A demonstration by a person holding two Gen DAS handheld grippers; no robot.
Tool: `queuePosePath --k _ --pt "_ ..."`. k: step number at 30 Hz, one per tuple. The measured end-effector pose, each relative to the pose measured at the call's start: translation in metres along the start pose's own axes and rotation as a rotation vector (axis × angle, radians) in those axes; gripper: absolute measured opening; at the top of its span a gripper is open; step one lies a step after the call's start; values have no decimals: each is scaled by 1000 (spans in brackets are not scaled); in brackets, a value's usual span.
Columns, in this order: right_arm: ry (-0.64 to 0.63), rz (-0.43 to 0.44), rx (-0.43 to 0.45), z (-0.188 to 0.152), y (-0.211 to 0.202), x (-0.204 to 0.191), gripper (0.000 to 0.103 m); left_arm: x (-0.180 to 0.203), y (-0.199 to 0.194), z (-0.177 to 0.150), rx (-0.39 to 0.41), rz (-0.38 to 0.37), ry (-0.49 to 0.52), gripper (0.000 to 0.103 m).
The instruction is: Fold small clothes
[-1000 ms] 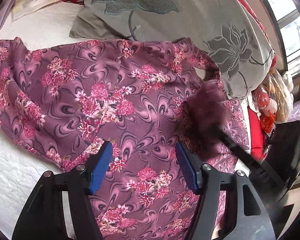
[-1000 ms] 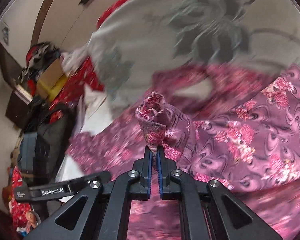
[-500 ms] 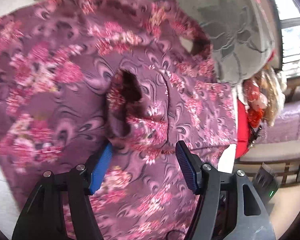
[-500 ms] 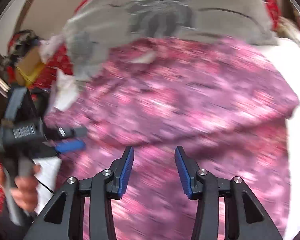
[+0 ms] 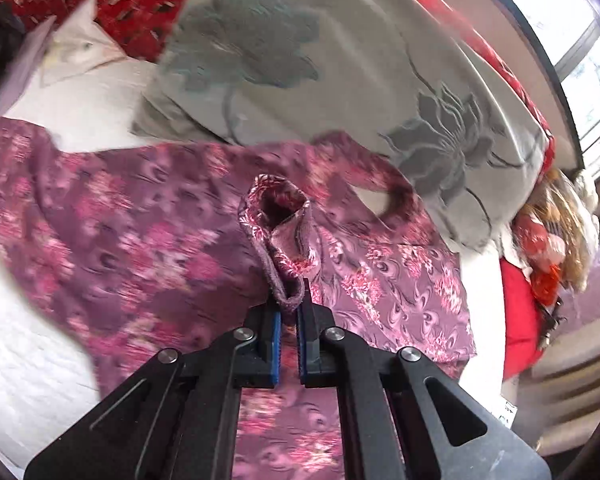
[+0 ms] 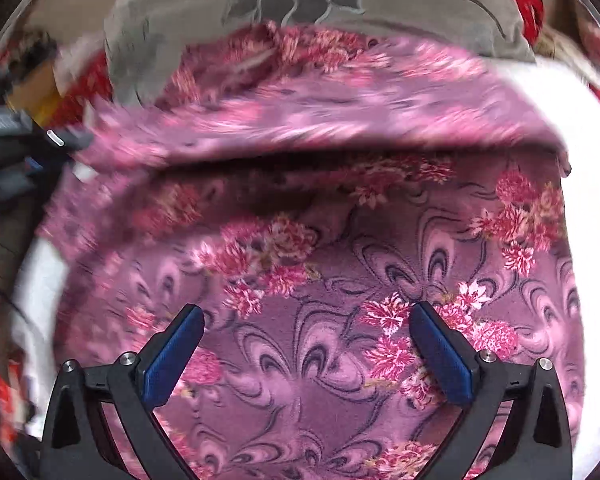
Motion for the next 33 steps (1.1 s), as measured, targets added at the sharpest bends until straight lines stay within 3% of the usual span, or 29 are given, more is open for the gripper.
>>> queuePosePath --k 2,3,4,5,7,10,13,15,16,17,18,21,22,24,25,26,29,31,33 --pt "-59 -22 -35 0 -1 -5 102 -14 6 -2 -29 39 1 4" --pt "-44 9 -17 2 -9 -4 101 -21 12 -6 -48 59 5 4" --pt "-2 51 14 3 -19 2 91 -26 17 -9 -63 70 5 4" --pt "44 89 40 4 -29 11 85 -31 22 -14 -83 74 0 4" --pt "196 128 136 13 -54 48 88 -38 32 -25 -119 75 -15 4" --pt "457 100 237 28 -71 128 89 -40 42 -33 -143 85 -13 4" --pt "598 138 234 44 -58 171 87 -38 48 -37 -155 92 -17 4" --pt "599 147 180 50 -37 176 80 -40 52 -39 -169 92 -30 4" --pt "579 157 135 50 -25 172 54 -41 52 -40 -171 86 -34 4" --pt "552 175 86 52 -13 166 8 -40 50 -40 -171 80 -35 4" --pt "535 169 79 54 -12 162 11 -39 44 -38 -161 69 -30 4" --pt "470 90 247 64 -40 163 11 -41 24 -29 -100 46 -24 10" --pt "469 57 263 62 -42 166 11 -42 22 -27 -81 44 -37 13" --pt "461 4 197 51 -24 172 18 -46 31 -27 -84 81 -47 19" --pt "443 -16 95 42 -3 174 21 -48 41 -31 -113 112 -26 19" --pt "416 -33 118 44 -4 175 20 -51 52 -38 -154 161 4 19" --pt "384 -114 163 53 -35 172 26 -48 42 -39 -122 124 -18 19" --pt "367 -72 254 62 -60 162 28 -44 29 -37 -88 55 -70 19" --pt "333 -43 285 69 -72 144 33 -41 32 -41 -95 66 -62 19"
Point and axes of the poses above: each gripper's, at about its wrist camera, not at the fingertips, and y roughly the way its jaws point, x to its right, z to its top, the point moved 9 cm from there along y, roughly the way its jaws point, and after that the axes turned 5 degrees about -y, right-handed, at the moved point
